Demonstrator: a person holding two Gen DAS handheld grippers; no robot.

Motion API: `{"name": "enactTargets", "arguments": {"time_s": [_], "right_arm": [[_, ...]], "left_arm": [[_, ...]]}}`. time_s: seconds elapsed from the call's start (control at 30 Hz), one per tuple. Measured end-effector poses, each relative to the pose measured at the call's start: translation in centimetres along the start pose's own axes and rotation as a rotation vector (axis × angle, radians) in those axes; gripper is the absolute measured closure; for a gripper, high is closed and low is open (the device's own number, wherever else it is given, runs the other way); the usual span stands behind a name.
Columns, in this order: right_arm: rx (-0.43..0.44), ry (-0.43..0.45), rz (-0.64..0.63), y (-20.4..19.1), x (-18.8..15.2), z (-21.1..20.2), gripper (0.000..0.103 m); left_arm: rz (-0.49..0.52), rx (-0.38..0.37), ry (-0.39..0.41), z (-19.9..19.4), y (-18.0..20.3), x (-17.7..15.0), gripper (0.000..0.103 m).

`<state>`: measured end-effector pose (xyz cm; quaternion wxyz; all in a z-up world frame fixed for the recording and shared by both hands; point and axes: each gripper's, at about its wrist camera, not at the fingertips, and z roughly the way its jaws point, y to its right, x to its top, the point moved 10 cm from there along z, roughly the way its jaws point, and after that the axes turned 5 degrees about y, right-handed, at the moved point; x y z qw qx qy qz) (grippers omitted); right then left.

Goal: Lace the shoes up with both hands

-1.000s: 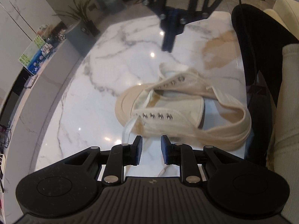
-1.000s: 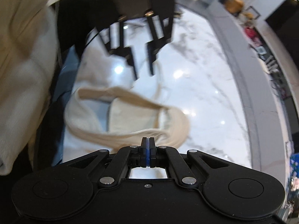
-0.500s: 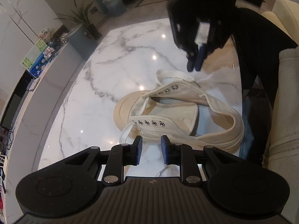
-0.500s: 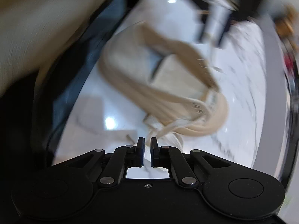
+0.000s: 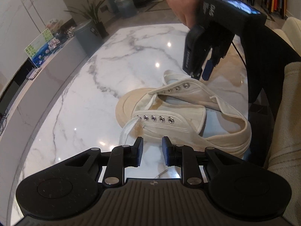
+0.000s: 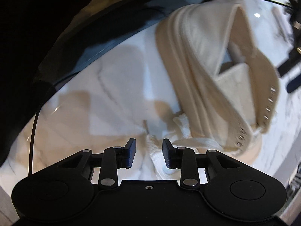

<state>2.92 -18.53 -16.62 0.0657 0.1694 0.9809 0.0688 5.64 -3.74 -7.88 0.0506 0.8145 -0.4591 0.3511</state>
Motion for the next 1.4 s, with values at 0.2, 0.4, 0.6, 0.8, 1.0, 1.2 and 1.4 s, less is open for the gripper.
{"name": "enactTargets", "arguments": {"time_s": [0.2,0.4,0.6,0.8,1.0,1.2,1.4], "right_arm": [[0.057,-0.022,0.078,1.0,-0.8,0.6,0.093],[0.05,-0.001,0.296,3.0,-1.3,0.4,0.101],[0.006,0.088,0.601,5.1,-1.3,-2.7,0.102],[-0.122,0.122,0.708,6.5,-1.7,-7.4,0.102],[-0.255,-0.016,0.768,6.1,-4.1,-11.3,0.102],[-0.407,-0.176,0.888,3.6,-9.2,-16.9,0.102],[-0.508,-0.31,0.946,1.2,-12.9,-21.6,0.102]], "left_arm": [[-0.014,-0.007,0.008,0.0,-0.2,-0.6,0.082],[-0.024,-0.006,0.016,-0.4,0.1,-0.7,0.082],[0.0,-0.012,0.022,-1.0,0.7,-0.2,0.082],[0.033,0.001,0.021,-1.7,1.9,0.5,0.082],[0.079,0.033,0.008,-2.7,3.2,1.0,0.081],[0.119,0.061,-0.006,-3.6,4.2,1.3,0.073],[0.119,0.088,-0.029,-4.3,4.0,0.8,0.074]]}}
